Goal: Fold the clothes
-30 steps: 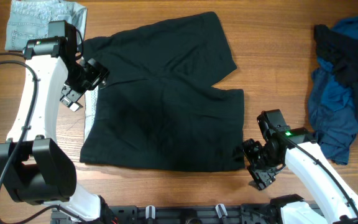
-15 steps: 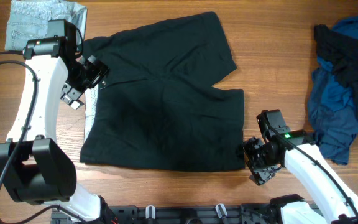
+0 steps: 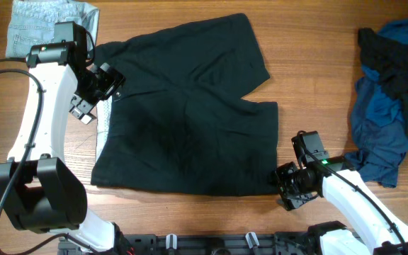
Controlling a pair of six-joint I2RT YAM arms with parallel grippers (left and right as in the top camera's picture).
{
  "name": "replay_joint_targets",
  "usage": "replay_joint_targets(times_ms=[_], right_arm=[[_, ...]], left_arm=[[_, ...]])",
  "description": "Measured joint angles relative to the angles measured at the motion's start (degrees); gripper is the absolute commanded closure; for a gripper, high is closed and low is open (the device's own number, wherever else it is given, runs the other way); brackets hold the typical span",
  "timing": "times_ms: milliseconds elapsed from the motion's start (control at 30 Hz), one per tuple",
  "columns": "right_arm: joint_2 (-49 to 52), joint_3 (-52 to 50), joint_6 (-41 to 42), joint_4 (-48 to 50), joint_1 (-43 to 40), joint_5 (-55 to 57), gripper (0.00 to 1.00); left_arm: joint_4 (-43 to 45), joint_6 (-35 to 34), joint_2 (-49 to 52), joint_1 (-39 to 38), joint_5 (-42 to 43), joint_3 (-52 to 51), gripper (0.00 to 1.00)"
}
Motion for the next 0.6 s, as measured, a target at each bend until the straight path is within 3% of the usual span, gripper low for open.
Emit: replay_joint_targets(times_ms=[133, 267, 433, 600], right_arm=[[0.0, 0.0, 0.2, 2.23, 0.0, -0.79, 0.6], [0.0, 0.0, 0.59, 2.93, 0.0, -1.05, 0.62], [0.0, 0.0, 0.61, 2.69, 0.0, -1.09, 0.76], [0.0, 0.0, 0.59, 2.64, 0.0, -1.27, 0.8]], left_arm=[[-1.07, 0.0, 0.02, 0.0, 0.22, 0.0, 0.0], [-2.62, 0.04, 0.0, 0.22, 0.46, 0.0, 0.0], [-6.47, 0.04, -0.83, 1.68, 1.44, 0.0, 0.0], [-10.12, 0.04, -2.86, 2.38, 1.88, 0.0, 0.0]])
